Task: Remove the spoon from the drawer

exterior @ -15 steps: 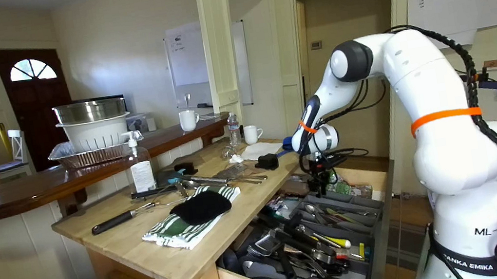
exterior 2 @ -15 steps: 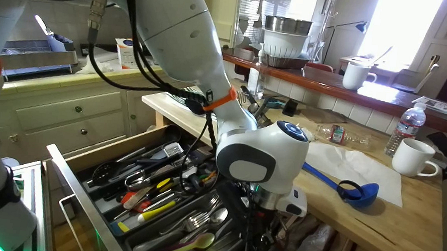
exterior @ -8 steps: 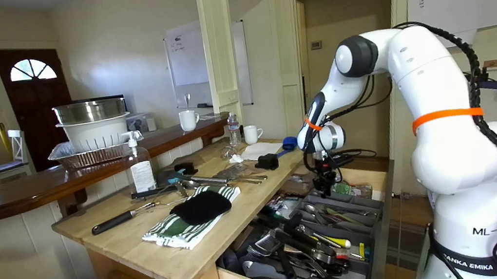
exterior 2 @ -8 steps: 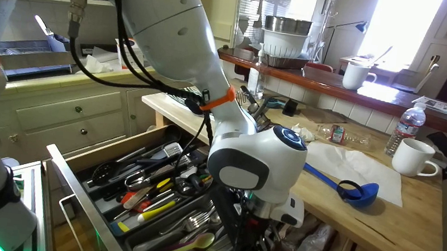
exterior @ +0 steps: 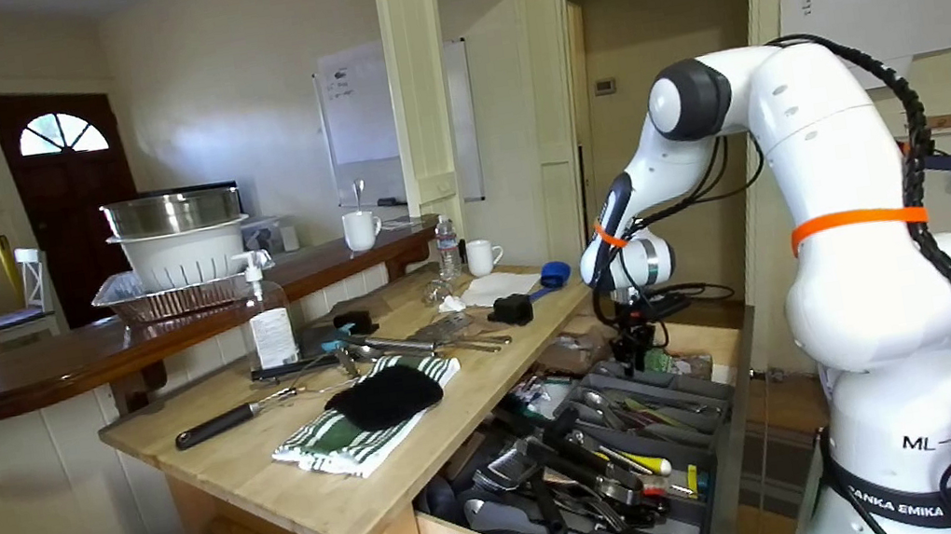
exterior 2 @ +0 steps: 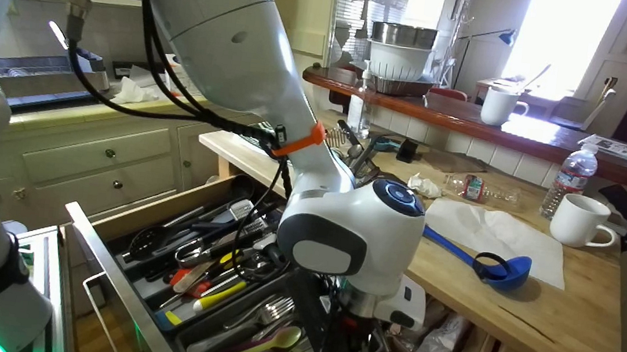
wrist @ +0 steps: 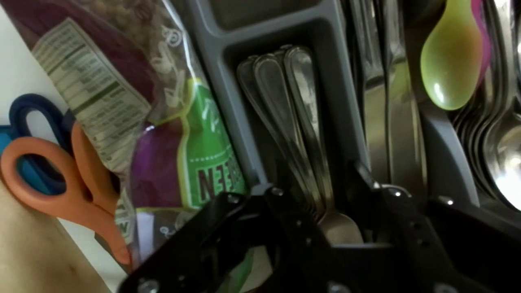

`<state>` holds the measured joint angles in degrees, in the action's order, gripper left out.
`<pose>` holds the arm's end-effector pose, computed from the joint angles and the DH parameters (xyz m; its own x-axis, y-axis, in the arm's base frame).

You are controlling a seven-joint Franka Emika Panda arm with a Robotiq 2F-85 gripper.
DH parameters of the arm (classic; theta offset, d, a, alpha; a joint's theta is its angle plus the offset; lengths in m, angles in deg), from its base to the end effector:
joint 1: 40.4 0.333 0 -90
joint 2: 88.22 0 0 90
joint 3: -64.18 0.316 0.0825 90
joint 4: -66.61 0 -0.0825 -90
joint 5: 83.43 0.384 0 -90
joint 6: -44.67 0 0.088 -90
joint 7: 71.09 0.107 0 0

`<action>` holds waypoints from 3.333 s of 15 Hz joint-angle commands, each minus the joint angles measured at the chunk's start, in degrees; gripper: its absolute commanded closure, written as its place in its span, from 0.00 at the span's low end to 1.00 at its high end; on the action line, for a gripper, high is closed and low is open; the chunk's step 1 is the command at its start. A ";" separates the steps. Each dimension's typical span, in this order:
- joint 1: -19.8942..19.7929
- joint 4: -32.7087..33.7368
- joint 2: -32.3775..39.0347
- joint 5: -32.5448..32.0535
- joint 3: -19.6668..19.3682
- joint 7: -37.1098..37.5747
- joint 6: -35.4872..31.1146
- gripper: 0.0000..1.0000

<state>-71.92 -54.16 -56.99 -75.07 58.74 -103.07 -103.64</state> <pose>0.4521 -0.3451 0.1491 0.9792 -0.1987 -0.0408 -0.2006 -0.9785 -0.0488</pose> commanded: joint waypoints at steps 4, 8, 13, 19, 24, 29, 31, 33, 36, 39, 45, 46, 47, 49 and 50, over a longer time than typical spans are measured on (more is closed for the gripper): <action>1.38 -0.05 -0.13 -2.21 -0.58 0.76 -2.31 0.58; 2.01 0.38 0.31 -2.61 -0.65 0.93 -1.99 0.62; 1.83 0.94 1.22 -2.61 -0.60 0.83 -1.79 0.65; 2.27 3.18 3.56 -3.46 -0.85 1.57 -3.42 0.64; 2.39 4.48 4.83 -4.22 -0.45 1.55 -2.81 0.60; 2.69 4.92 5.61 -4.65 -0.12 1.39 -2.18 0.71; 2.89 5.14 6.13 -4.90 -0.20 1.58 -1.83 0.70; 2.90 5.15 6.43 -5.00 -0.16 1.57 -1.84 0.71; 3.12 5.17 6.79 -5.44 -0.37 1.81 -1.89 0.70; 3.24 4.95 6.68 -5.98 -0.52 1.96 -2.07 0.77; 3.62 4.17 5.62 -7.08 -1.04 2.30 -2.58 0.88; 3.67 4.10 5.52 -7.22 -1.08 2.28 -2.58 0.89; 3.75 3.85 5.31 -7.25 -1.11 2.31 -2.76 0.88; 3.91 3.68 5.13 -7.30 -1.18 2.37 -2.81 0.86; 4.00 3.60 5.06 -7.35 -1.24 2.45 -2.81 0.87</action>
<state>-68.63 -49.90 -51.59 -80.84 58.08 -102.44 -105.80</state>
